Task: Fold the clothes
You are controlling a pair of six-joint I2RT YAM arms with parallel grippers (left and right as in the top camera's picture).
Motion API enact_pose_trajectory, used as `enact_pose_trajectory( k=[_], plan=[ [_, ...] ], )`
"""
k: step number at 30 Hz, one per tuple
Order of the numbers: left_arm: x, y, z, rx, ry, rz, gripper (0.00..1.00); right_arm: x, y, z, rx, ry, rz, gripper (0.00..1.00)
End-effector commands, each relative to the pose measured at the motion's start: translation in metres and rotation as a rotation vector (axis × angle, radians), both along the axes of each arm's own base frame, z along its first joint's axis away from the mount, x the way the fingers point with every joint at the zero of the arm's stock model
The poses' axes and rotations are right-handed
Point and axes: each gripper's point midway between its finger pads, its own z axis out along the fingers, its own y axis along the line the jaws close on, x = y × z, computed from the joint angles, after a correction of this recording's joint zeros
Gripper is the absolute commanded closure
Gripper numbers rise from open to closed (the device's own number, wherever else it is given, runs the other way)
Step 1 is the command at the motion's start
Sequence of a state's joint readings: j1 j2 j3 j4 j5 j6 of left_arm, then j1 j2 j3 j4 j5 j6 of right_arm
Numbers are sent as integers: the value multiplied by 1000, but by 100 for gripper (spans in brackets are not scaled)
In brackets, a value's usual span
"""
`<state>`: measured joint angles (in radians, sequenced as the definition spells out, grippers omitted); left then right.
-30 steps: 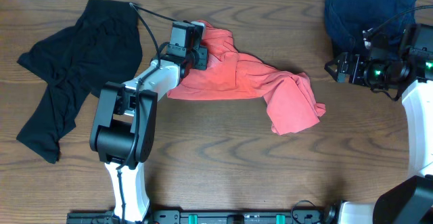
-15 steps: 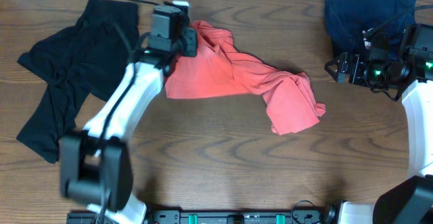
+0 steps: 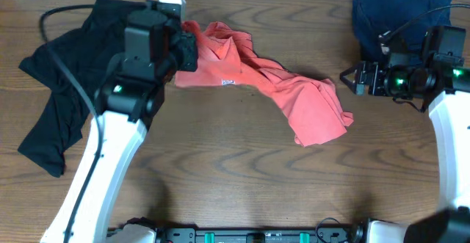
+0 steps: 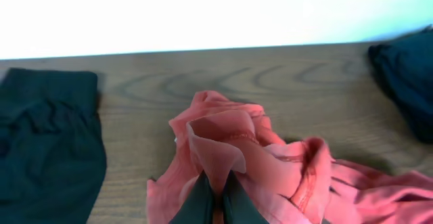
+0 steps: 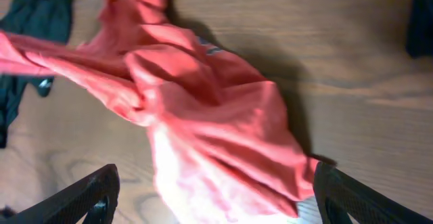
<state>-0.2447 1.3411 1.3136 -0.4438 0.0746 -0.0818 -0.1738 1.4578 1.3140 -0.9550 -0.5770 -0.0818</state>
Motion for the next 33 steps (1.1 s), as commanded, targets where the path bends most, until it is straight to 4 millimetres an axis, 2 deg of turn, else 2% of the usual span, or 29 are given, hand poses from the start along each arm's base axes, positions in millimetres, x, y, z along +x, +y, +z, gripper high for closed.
enact_pose_trajectory(
  k=[1, 5, 9, 12, 19, 24, 29, 33],
  plan=[
    [-8, 10, 24, -1, -54, 36, 94, -14, 28, 32, 5, -95, 110, 10],
    [-13, 19, 34, 15, -81, 75, 94, -32, 51, 22, -51, -50, 204, 8],
    [-16, 24, 44, 12, -111, 89, 94, -41, 59, -3, -180, 25, 237, 7],
    [-20, 34, 57, 4, -143, 113, 94, -41, 60, -13, -232, 48, 234, 5],
    [-29, 80, 97, -9, -246, 230, 94, -41, 59, -25, -246, 100, 227, 4],
    [-27, 105, 117, -15, -320, 298, 94, -49, 59, -39, -245, 159, 236, 5],
    [-23, 107, 141, -31, -419, 304, 94, -59, 64, -57, -247, 195, 260, 7],
    [-22, 107, 143, -37, -428, 303, 94, -60, 70, -65, -246, 186, 281, 8]
  ],
)
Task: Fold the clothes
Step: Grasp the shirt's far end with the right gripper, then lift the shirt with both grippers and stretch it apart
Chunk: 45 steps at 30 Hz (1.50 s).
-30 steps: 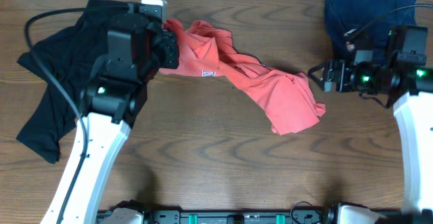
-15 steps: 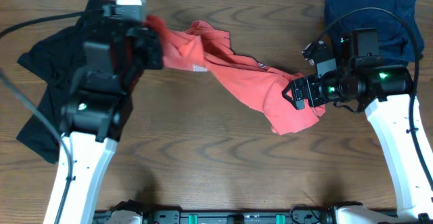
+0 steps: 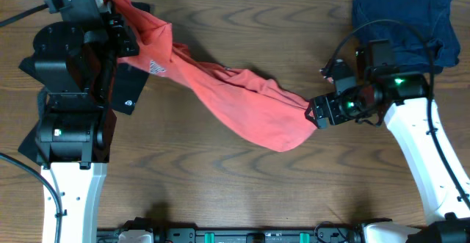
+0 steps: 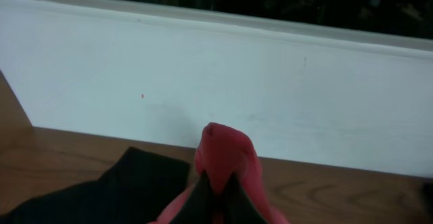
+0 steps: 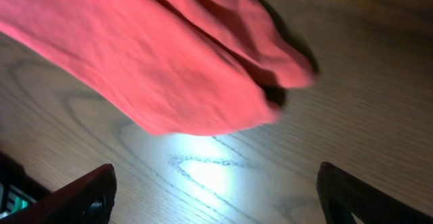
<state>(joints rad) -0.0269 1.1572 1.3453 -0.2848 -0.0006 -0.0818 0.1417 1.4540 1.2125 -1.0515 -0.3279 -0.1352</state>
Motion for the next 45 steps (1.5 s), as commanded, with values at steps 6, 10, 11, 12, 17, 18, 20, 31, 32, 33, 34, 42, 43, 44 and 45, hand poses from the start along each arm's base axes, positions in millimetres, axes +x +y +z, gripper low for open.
enact_pose_trajectory(
  k=[6, 10, 11, 12, 17, 18, 20, 31, 32, 33, 34, 42, 43, 44, 45],
  plan=[
    [-6, 4, 22, -8, -55, 17, 94, -2, 14, -27, 5, -12, 39, 9],
    [-6, 4, 20, -8, -47, 16, 94, -4, 18, -45, 16, -3, 14, 16],
    [-6, 4, 19, -8, -43, 16, 94, -5, 19, -48, 19, -1, 5, 19],
    [-6, 4, 18, -8, -40, 16, 94, -5, 19, -52, 23, 1, -6, 23],
    [-7, 4, 13, -8, -19, 16, 94, -2, 25, -75, 47, -37, -35, 30],
    [-7, 4, 13, -8, -17, 16, 94, 0, 26, -78, 53, -54, -38, 30],
    [-5, 3, 11, -7, -11, 16, 94, 4, 31, -83, 82, -84, -39, 30],
    [-3, 3, 7, -7, -1, 16, 94, -6, 43, -93, 154, -83, -2, 43],
    [-3, 3, 7, -7, 1, 16, 94, -6, 44, -94, 155, -82, 1, 44],
    [-3, 3, 6, -7, 4, 16, 94, -6, 45, -94, 154, -83, 4, 45],
    [-3, 3, 5, -7, 7, 16, 94, -6, 45, -94, 153, -87, 8, 44],
    [-3, 4, 1, -6, 22, 17, 94, 6, 33, -101, 87, -152, -25, 32],
    [-3, 4, 1, -6, 22, 17, 94, 10, 33, -100, 85, -167, -27, 32],
    [-3, 4, 1, -6, 22, 17, 94, 13, 34, -99, 89, -181, -28, 33],
    [-3, 4, 1, -6, 22, 17, 94, 15, 35, -99, 92, -188, -27, 35]
  ],
)
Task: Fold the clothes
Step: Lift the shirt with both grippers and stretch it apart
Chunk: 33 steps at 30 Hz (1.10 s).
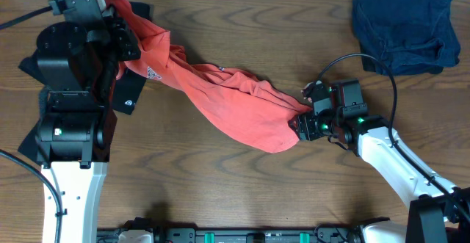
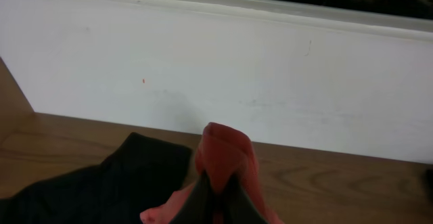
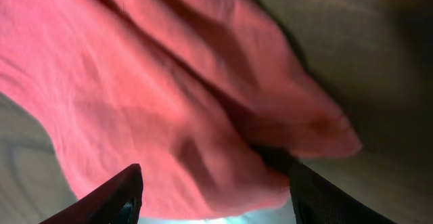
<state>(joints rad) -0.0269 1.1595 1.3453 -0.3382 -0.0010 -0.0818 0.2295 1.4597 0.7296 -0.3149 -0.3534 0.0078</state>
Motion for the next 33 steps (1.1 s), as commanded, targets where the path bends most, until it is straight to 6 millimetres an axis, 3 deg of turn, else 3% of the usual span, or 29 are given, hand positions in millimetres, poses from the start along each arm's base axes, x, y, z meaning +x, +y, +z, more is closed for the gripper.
enact_pose_trajectory(
  k=[1, 4, 10, 14, 17, 19, 21, 23, 28, 33],
  plan=[
    [-1, 4, 15, -7, -33, 17, 94, 4, 1, -6, -12, -7, -14, 39],
    [-1, 4, 15, -7, -33, 17, 94, 4, 3, -12, 4, 14, -14, 53],
    [-1, 4, 15, -7, -33, 17, 94, -4, 7, -28, 12, 79, 3, 62],
    [-1, 4, 15, -7, -33, 17, 94, -1, 11, -24, 36, 69, 3, 76],
    [-1, 4, 15, -7, -32, 17, 94, 5, 8, -18, 44, 54, -16, 99],
    [-1, 4, 15, -6, -34, 18, 94, 15, 4, -8, 48, 21, -30, 99],
    [-1, 4, 16, -6, -37, 18, 94, 26, -3, 8, 49, -15, -54, 99],
    [-1, 5, 16, -5, -37, 26, 94, 41, -15, 37, 58, -71, -94, 99],
    [-2, 15, 16, 7, -37, 79, 94, 68, -56, 123, 34, -239, -182, 99],
    [-3, 24, 16, 22, -38, 129, 94, 79, -97, 203, -30, -425, -280, 99]
  ],
)
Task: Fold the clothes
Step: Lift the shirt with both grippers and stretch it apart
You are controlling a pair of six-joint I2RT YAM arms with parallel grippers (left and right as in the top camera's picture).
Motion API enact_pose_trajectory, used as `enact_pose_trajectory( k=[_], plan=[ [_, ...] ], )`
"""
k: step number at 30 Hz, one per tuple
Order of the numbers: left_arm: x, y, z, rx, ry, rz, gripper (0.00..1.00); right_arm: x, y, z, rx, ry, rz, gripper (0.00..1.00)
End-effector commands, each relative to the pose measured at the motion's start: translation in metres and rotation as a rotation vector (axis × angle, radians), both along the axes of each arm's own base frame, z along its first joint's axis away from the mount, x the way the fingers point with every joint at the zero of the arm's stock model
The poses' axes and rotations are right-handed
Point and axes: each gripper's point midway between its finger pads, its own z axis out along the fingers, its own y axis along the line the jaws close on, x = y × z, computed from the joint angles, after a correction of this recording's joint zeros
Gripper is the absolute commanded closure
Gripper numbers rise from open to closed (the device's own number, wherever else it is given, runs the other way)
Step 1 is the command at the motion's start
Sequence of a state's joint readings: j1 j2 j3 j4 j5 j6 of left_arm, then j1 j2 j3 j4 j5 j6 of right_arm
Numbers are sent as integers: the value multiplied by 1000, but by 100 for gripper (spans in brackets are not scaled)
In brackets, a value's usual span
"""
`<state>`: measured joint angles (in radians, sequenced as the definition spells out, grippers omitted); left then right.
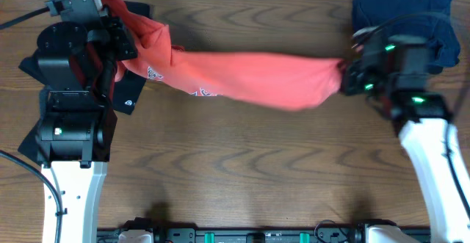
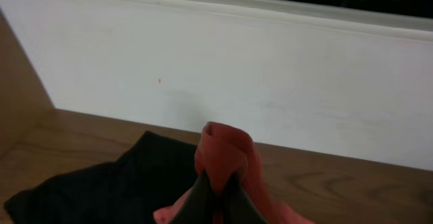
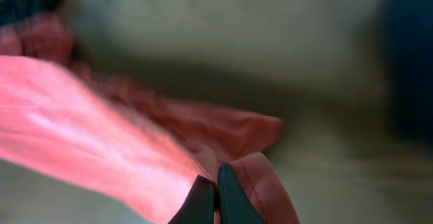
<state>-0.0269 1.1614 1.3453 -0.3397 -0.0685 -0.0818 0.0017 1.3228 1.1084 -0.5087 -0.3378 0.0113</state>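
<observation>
A coral-red shirt (image 1: 250,78) hangs stretched across the back of the table between both arms. My left gripper (image 2: 216,193) is shut on one end of the shirt (image 2: 226,153) at the far left, above a black garment (image 1: 44,118). My right gripper (image 3: 216,190) is shut on the other end, a hemmed edge (image 3: 260,183), at the right near the dark blue garment (image 1: 404,19). In the overhead view the left gripper (image 1: 121,41) and right gripper (image 1: 345,78) hold the cloth taut and off the wood.
The black garment (image 2: 95,183) lies spread at the left under my left arm. The dark blue garment sits bunched in the back right corner. A white wall (image 2: 237,68) runs along the table's far edge. Bare wooden tabletop (image 1: 242,169) fills the middle and front.
My right gripper was open at the shirt's low end mid-table; now it is shut on that end and sits higher and further right, and the shirt is pulled out straight. Left gripper unchanged.
First the shirt lay crumpled on the table with my left gripper shut on its left end and the right gripper open. Then the left end was raised at the back left corner, the shirt trailing to the right gripper. Now both ends are held, stretched.
</observation>
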Motion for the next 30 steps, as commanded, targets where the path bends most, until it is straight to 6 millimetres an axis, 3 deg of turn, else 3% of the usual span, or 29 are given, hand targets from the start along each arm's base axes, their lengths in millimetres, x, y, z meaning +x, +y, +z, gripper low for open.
enact_pose_trajectory(
  k=[1, 5, 12, 20, 25, 30],
  plan=[
    [-3, 15, 17, 10, -42, 77, 94, 5, -28, 52, -66, -133, -73, 99],
    [-4, 23, 19, 11, -48, 105, 94, 7, -45, 88, -72, -215, -119, 99],
    [-13, 33, 31, 11, -86, 132, 94, 9, -65, 117, -79, -276, -170, 99],
    [-39, 32, 57, 7, -160, 132, 94, 2, -68, 153, -83, -314, -181, 99],
    [-72, 31, 86, 3, -257, 132, 94, -11, -66, 179, -85, -346, -182, 99],
    [-125, 30, 137, -5, -453, 132, 94, -33, -63, 221, -105, -416, -176, 99]
  ],
)
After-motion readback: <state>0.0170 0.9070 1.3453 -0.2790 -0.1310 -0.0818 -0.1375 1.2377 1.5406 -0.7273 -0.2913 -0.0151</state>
